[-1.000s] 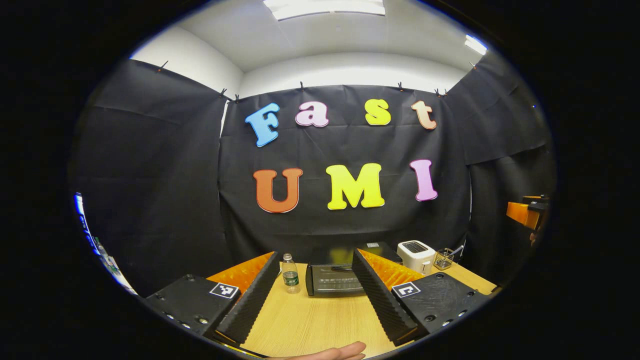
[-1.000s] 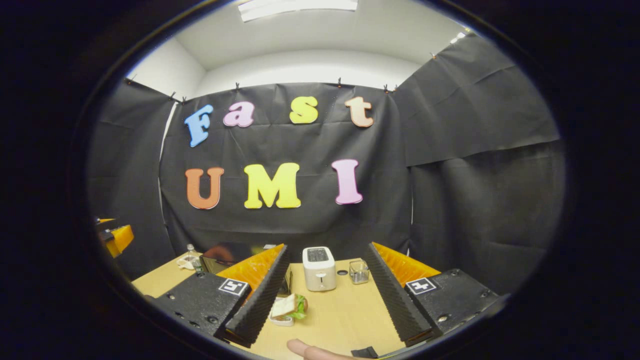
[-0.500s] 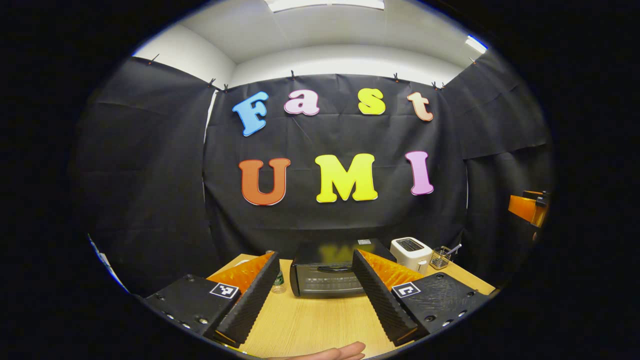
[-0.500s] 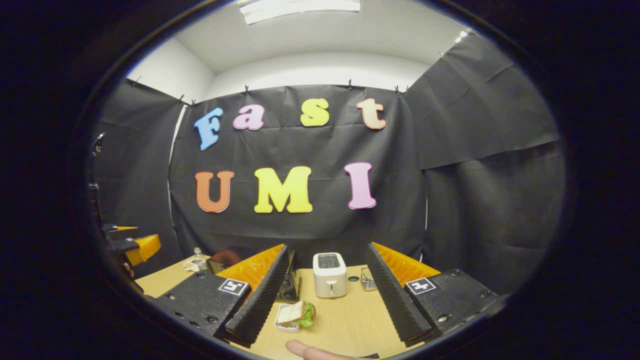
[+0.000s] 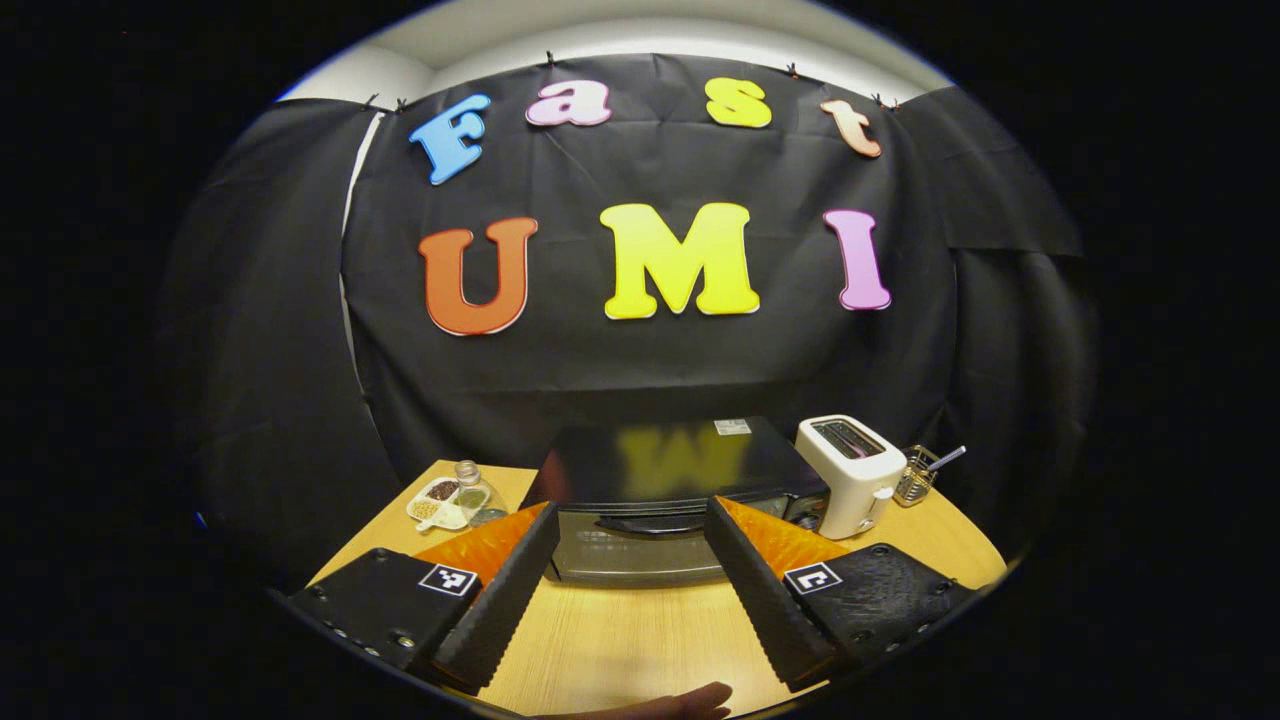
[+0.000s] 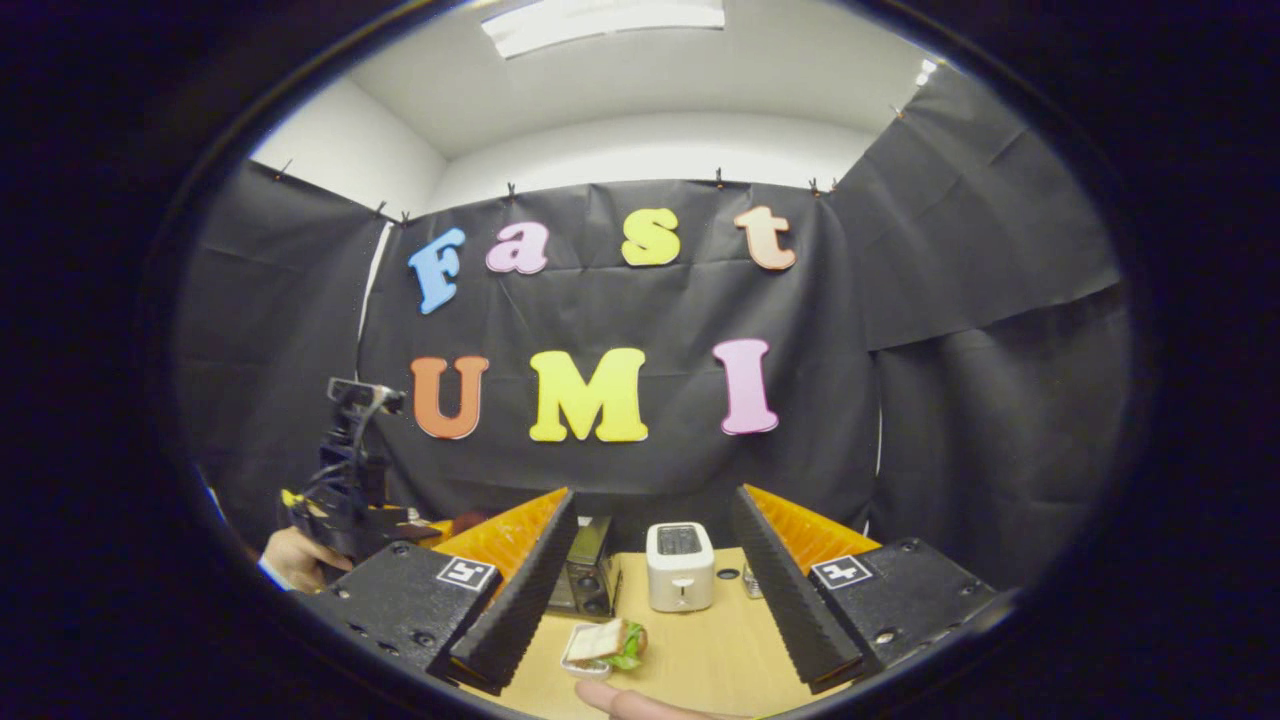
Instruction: Open the electric oven with the left hand, put the food in, and close the electric oven.
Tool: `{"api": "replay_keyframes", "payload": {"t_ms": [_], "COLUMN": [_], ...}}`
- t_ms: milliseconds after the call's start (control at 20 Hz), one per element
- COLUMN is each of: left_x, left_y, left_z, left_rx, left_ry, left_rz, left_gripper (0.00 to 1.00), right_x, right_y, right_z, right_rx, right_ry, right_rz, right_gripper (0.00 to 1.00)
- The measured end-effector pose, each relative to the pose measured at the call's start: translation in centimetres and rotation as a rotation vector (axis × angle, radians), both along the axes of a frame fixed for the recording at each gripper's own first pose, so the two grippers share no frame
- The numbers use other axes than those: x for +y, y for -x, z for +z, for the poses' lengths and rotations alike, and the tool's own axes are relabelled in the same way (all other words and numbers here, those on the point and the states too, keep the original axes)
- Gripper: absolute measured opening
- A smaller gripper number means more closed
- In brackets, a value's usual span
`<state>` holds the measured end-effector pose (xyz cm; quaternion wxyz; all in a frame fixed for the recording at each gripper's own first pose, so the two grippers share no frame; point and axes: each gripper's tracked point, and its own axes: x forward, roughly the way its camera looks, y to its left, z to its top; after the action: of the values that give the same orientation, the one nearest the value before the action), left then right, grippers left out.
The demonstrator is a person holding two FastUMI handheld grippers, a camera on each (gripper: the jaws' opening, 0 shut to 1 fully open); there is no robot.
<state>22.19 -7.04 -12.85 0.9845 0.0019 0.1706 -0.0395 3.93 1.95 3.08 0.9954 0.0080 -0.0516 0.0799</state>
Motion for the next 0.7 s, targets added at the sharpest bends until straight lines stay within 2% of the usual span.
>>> {"api": "replay_keyframes", "payload": {"t_ms": [50, 100, 150, 250, 300, 450, 700], "left_x": [-0.3, -0.6, -0.9, -1.6, -1.9, -2.8, -3.2], "left_y": [-1.2, -2.3, -3.4, -5.1, -5.9, -7.3, -8.2], "left_z": [-1.2, -2.4, -3.3, -4.7, -5.3, -7.0, -8.6], "left_rx": [0.036, 0.069, 0.095, 0.129, 0.140, 0.180, 0.222], "left_ry": [0.006, 0.010, 0.013, 0.025, 0.035, 0.060, 0.036], "left_rz": [-0.004, -0.009, -0.013, -0.027, -0.030, -0.041, -0.029], "left_gripper": [0.95, 0.96, 0.96, 0.96, 0.96, 0.96, 0.96], "right_x": [-0.4, -1.0, -1.6, -2.6, -2.8, -3.4, -4.9], "right_y": [-0.2, -0.5, -0.7, -1.1, -1.2, -1.5, -2.4], "right_z": [0.1, 0.2, 0.3, 0.2, 0.0, -0.4, -1.7], "right_rx": [-0.005, -0.013, -0.020, -0.029, -0.029, -0.025, -0.001], "right_ry": [-0.008, -0.008, -0.002, 0.008, 0.011, 0.011, 0.005], "right_rz": [-0.002, -0.010, -0.025, -0.053, -0.063, -0.071, -0.085], "right_gripper": [0.99, 0.99, 0.90, 0.89, 0.99, 0.99, 0.99]}}
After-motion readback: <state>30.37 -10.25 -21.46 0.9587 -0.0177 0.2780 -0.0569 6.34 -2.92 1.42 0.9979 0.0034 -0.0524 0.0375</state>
